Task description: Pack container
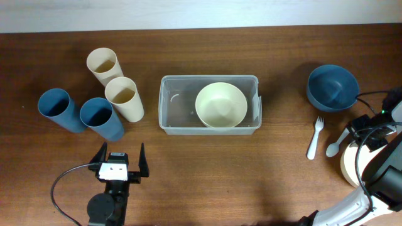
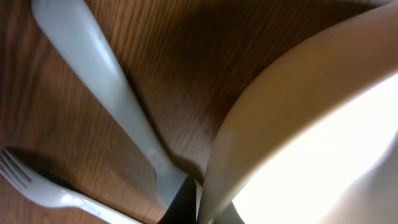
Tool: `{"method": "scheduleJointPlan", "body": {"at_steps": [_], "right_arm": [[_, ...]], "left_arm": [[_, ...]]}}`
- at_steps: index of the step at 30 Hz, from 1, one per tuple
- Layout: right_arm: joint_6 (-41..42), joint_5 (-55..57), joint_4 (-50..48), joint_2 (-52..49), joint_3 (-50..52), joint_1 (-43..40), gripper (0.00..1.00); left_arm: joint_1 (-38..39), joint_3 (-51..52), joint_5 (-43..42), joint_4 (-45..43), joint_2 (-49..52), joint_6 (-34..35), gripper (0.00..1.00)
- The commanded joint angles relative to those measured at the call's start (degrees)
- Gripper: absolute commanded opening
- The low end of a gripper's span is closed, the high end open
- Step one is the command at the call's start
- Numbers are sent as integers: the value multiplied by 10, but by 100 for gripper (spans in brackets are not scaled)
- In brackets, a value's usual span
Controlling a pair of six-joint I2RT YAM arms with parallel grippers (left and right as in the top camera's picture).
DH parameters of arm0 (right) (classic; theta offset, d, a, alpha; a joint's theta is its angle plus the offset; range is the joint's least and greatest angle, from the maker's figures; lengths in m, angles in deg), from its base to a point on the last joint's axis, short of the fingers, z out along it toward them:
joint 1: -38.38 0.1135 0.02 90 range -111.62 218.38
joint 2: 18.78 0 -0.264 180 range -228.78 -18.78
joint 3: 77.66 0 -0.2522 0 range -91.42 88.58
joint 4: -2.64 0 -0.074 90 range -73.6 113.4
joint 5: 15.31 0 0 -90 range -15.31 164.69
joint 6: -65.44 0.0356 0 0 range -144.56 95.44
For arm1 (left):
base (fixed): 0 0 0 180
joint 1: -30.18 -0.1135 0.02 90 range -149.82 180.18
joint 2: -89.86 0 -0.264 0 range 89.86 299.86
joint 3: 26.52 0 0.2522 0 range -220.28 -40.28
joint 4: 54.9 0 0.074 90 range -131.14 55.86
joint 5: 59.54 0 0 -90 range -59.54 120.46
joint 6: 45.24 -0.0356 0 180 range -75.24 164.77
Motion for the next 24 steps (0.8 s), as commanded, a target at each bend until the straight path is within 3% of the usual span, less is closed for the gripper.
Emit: {"method": "scheduleJointPlan", "body": {"at_steps": [1, 13, 24], "right_arm": [[-26, -21, 14, 14, -14, -1, 4], [-105, -103, 105, 52, -120, 1, 4], [-94, -32, 122, 56, -118, 18, 5]], "left_arm": [[-2, 2, 2, 0, -5, -7, 100], [-2, 2, 2, 0, -5, -7, 100], [-2, 2, 2, 0, -5, -7, 100]]}}
